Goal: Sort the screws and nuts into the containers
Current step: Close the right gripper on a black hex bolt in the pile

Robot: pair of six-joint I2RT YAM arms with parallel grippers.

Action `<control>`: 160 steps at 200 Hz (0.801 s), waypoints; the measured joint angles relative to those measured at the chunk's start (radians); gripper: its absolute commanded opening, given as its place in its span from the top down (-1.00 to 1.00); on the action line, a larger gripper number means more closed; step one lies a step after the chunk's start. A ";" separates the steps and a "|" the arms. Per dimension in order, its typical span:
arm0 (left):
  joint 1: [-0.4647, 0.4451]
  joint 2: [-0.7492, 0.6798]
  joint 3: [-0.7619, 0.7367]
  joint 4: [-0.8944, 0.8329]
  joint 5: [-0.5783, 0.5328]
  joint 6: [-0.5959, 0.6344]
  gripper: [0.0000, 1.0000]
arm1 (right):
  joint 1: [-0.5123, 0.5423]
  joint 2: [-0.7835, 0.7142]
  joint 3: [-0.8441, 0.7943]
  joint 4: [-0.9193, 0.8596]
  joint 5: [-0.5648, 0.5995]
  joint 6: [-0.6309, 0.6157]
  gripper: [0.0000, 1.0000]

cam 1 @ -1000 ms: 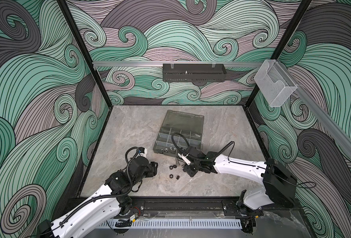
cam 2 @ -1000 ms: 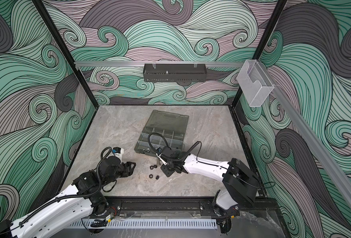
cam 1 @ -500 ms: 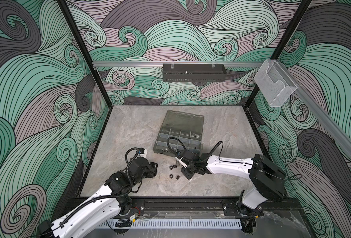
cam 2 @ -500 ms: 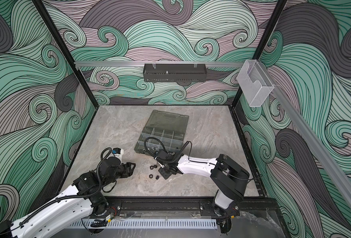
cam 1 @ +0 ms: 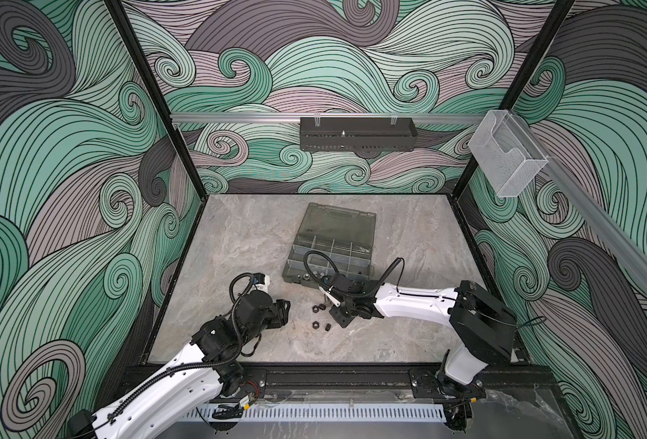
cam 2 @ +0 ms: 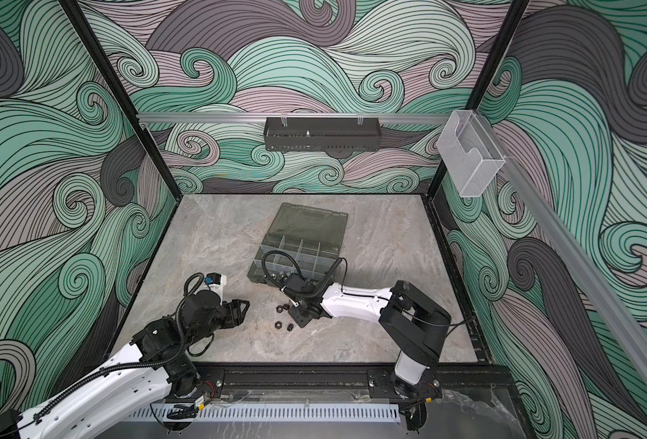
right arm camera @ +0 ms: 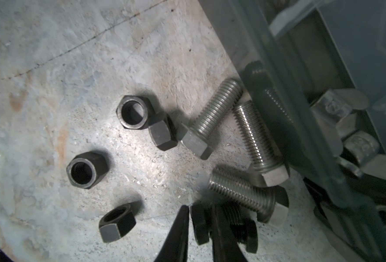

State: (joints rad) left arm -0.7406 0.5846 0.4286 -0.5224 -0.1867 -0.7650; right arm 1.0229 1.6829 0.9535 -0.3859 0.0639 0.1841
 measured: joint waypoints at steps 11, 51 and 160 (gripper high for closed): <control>0.000 0.000 0.000 0.000 0.000 -0.003 -0.29 | 0.000 0.000 0.000 0.000 0.001 0.000 0.65; 0.000 0.000 -0.001 0.000 0.000 -0.007 -0.29 | 0.000 0.000 -0.004 0.002 0.003 -0.001 0.70; 0.000 0.000 -0.001 0.000 0.000 -0.008 -0.29 | 0.001 -0.107 -0.017 -0.025 0.008 -0.002 0.76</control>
State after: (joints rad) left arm -0.7406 0.5842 0.4274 -0.5228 -0.1867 -0.7727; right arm 1.0237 1.5761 0.9363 -0.4110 0.0723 0.1822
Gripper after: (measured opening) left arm 0.647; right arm 0.126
